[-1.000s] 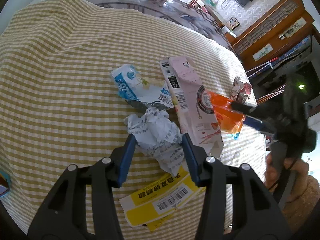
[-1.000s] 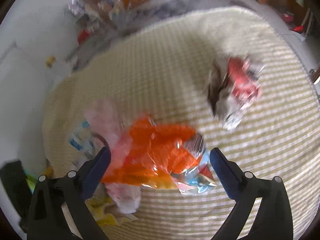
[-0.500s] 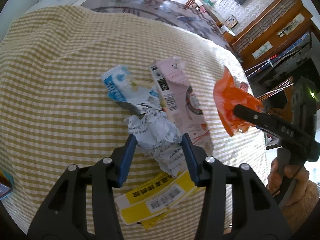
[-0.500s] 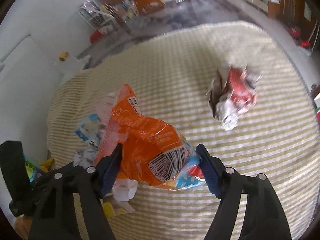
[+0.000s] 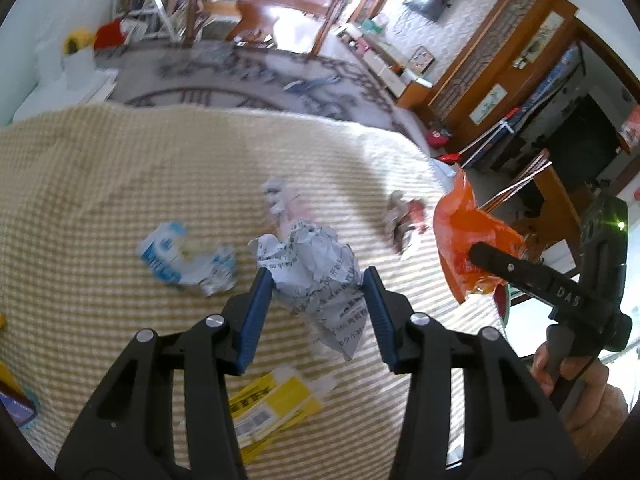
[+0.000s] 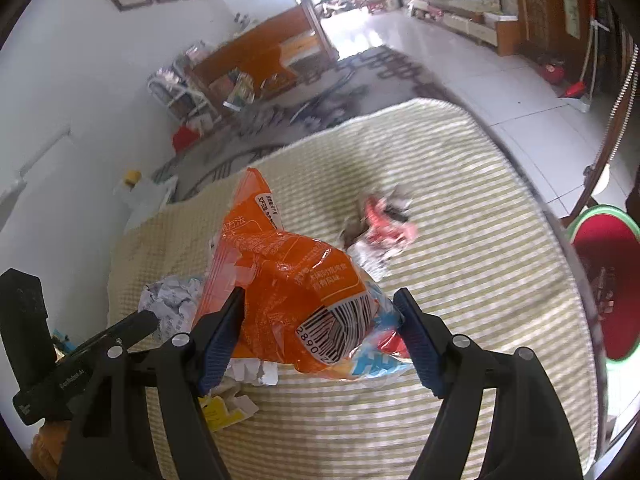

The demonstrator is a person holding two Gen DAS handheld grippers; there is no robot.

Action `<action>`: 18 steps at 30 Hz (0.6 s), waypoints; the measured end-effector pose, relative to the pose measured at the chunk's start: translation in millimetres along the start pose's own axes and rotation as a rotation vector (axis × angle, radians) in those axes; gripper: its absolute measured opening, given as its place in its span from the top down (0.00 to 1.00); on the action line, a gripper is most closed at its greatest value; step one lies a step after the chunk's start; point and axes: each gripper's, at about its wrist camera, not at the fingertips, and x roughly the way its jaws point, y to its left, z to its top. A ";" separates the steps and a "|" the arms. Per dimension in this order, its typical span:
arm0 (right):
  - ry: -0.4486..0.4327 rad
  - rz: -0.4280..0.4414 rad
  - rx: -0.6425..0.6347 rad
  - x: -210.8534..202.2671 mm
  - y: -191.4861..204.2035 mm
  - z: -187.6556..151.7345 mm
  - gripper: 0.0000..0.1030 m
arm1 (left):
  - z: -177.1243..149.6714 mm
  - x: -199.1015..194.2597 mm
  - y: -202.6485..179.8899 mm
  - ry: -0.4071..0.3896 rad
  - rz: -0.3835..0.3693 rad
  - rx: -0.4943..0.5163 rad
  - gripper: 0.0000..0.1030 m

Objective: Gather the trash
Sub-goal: 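Lift the newspaper ball and orange bag and carry both over the red bin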

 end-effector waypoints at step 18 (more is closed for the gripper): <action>-0.101 -0.057 0.093 -64.7 -71.7 4.3 0.30 | 18.3 18.0 -87.7 -0.020 -0.098 0.095 0.56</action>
